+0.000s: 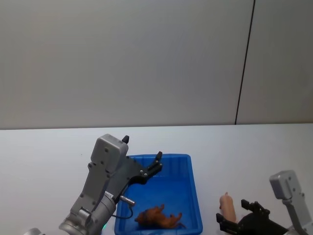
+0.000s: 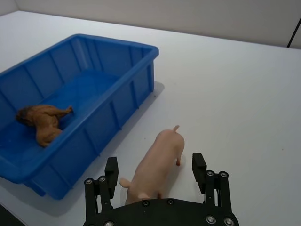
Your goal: Pick up the two dolls from the table and place them into the box.
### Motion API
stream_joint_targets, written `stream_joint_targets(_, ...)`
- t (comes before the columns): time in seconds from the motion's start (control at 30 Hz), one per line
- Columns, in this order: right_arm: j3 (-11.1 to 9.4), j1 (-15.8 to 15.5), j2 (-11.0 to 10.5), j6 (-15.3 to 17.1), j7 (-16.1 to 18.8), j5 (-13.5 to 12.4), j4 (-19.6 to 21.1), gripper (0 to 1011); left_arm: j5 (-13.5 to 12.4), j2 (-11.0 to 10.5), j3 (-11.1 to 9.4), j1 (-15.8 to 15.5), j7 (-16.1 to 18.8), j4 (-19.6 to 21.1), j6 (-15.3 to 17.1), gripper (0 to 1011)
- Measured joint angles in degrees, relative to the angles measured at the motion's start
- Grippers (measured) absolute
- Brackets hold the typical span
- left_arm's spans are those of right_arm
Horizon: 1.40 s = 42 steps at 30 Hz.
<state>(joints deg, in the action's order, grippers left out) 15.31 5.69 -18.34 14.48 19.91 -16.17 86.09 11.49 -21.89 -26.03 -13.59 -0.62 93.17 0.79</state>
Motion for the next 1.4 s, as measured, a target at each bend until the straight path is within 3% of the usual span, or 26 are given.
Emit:
stream_joint_targets(0.2, 0.24, 0.43, 0.4, 0.2, -0.26, 0.16, -1.39, 867, 0.0, 0.0, 0.0, 0.0, 0.0, 0.0, 0.0, 1001)
stream_joint_targets(0.73, 0.61, 1.1, 1.1, -0.04, -1.69, 0.54, -3.01, 369, 0.0, 0.0, 0.0, 0.0, 0.0, 0.0, 0.0, 1002)
stream_joint_targets(1.17, 0.63, 0.93, 0.91, -3.84, -3.4, 2.8, -0.32, 369, 0.0, 0.0, 0.0, 0.0, 0.0, 0.0, 0.0, 1002)
stream_joint_targets(1.4, 0.62, 2.2, 1.25, -5.51, -2.29, 3.92, 2.32, 369, 0.0, 0.0, 0.0, 0.0, -0.01, 0.0, 0.0, 1001)
